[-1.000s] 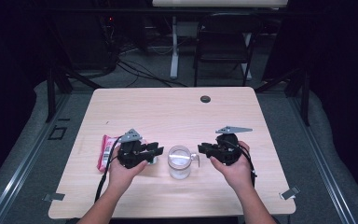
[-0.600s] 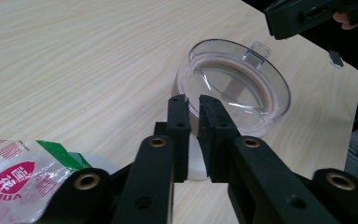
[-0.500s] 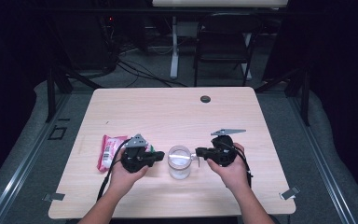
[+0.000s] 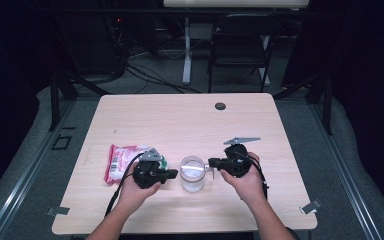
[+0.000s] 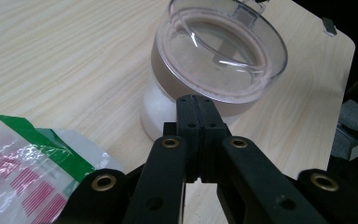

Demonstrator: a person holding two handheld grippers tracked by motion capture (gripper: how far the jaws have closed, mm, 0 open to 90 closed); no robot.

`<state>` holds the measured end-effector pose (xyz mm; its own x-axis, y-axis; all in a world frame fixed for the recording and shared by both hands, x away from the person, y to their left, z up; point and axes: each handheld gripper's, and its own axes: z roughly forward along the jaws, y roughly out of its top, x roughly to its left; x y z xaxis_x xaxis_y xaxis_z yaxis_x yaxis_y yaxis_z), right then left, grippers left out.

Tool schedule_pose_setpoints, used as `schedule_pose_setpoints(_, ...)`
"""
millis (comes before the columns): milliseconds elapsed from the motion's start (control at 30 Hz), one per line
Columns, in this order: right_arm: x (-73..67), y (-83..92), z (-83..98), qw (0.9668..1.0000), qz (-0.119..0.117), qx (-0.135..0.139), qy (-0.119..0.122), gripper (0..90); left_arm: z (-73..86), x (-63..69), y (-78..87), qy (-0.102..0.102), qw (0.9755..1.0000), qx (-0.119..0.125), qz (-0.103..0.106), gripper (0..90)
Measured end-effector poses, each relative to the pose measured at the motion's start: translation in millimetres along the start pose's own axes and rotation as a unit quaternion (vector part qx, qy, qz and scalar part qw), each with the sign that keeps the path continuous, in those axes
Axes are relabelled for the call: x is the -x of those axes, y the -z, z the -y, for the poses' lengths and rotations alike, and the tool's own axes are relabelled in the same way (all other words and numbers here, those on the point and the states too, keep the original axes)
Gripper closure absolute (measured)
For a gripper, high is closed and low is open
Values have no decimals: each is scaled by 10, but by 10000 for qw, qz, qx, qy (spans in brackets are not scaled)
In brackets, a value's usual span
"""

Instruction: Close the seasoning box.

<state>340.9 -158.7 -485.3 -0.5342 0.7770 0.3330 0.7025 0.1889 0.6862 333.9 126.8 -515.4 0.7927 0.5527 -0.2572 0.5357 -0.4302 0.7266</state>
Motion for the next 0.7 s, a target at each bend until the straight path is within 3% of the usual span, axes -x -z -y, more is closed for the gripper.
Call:
schedule_pose_setpoints(200,9,-2,3,10000,-29,11,-4,862,2,19,-31,-113,9999,-68,83,900)
schedule_pose_setpoints(367,10,-3,4,10000,-25,7,3,861,-3,20,-20,-71,9997,-21,232,900)
schedule_pose_setpoints(700,6,-9,11,10000,20,29,17,845,-21,59,-22,-108,9995,60,288,893)
